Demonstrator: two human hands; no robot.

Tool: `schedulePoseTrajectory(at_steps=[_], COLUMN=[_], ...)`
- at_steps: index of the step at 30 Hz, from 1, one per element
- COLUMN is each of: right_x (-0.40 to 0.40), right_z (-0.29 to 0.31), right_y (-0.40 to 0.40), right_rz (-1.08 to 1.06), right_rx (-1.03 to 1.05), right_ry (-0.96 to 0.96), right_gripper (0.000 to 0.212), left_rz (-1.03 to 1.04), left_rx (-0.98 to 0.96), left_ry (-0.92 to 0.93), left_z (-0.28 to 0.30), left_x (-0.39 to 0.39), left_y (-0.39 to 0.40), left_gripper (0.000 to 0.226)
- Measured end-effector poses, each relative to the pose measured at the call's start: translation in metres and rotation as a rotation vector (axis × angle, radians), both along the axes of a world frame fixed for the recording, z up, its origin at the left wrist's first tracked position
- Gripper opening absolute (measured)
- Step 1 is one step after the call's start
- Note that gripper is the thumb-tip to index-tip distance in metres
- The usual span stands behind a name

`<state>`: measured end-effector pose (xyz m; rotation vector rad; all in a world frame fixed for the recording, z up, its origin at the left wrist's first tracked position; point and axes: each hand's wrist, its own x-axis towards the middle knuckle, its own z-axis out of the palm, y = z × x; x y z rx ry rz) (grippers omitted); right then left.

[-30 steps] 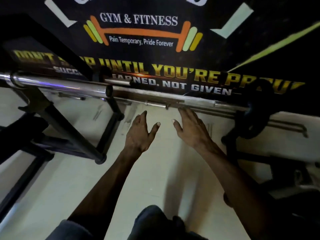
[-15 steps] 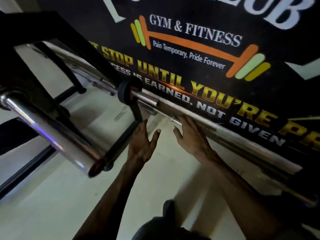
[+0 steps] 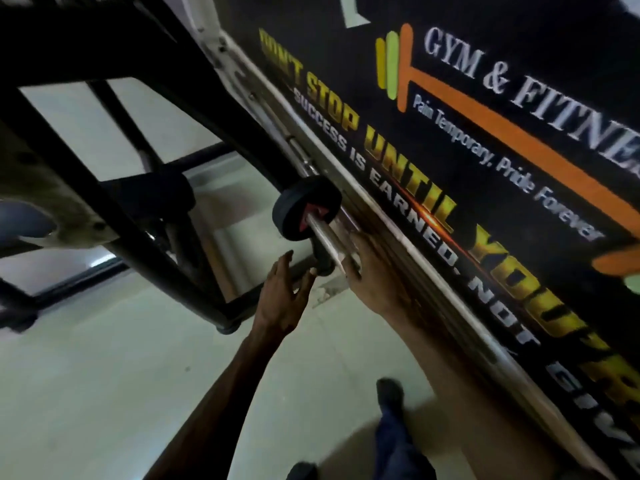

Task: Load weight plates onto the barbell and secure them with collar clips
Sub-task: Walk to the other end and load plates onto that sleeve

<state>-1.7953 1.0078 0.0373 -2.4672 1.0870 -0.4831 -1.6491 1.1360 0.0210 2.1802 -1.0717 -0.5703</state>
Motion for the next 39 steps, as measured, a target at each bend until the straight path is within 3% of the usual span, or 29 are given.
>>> schedulePoseTrajectory(at_steps=[6, 12, 16, 19, 21, 26, 31, 35, 39], right_x=[0.042, 0.116, 0.152, 0.161, 0.16, 0.156, 0.144, 0.126, 0.089], right_z=[-0.043, -0.114, -0.153, -0.168, -0.171, -0.172, -0.173, -0.177, -0.176], right_y=[-0.118, -0.2, -0.231, -0.242, -0.243, -0.246, -0.271, -0.272, -0.246], right_rz=[0.116, 0.214, 0.229, 0.254, 0.24, 0.235, 0.364, 0.401, 0.344], right_rx=[0.046, 0.277, 0.291, 0.232, 0.166, 0.222, 0.152, 0.192, 0.242], right_ry=[0.036, 0.067, 0.029, -0.008, -0.043, -0.079, -0.036, -0.017, -0.06], right_gripper=[0.047, 0.062, 0.074, 0.073, 0.069, 0.062, 0.041, 0.037, 0.032], left_rz=[0.167, 0.29, 0.295, 0.364, 0.427, 0.523, 0.389, 0.247, 0.19], left_rx=[0.06, -0.038, -0.119, -0.167, -0.2, -0.256, -0.22, -0.154, -0.141], left_ry=[0.031, -0.049, -0.158, -0.135, -0.121, -0.129, -0.139, -0.086, 0.032], left_z=[-0.033, -0.085, -0.126, -0.148, -0.157, -0.164, -0.162, -0.157, -0.154], left_x=[0.029, 0.087, 0.114, 0.114, 0.109, 0.103, 0.118, 0.124, 0.094], left_y=[-0.094, -0.159, -0.18, -0.187, -0.188, -0.186, -0.176, -0.164, -0.146], left_gripper=[0.068, 0.036, 0.056, 0.065, 0.068, 0.055, 0.042, 0.05, 0.029])
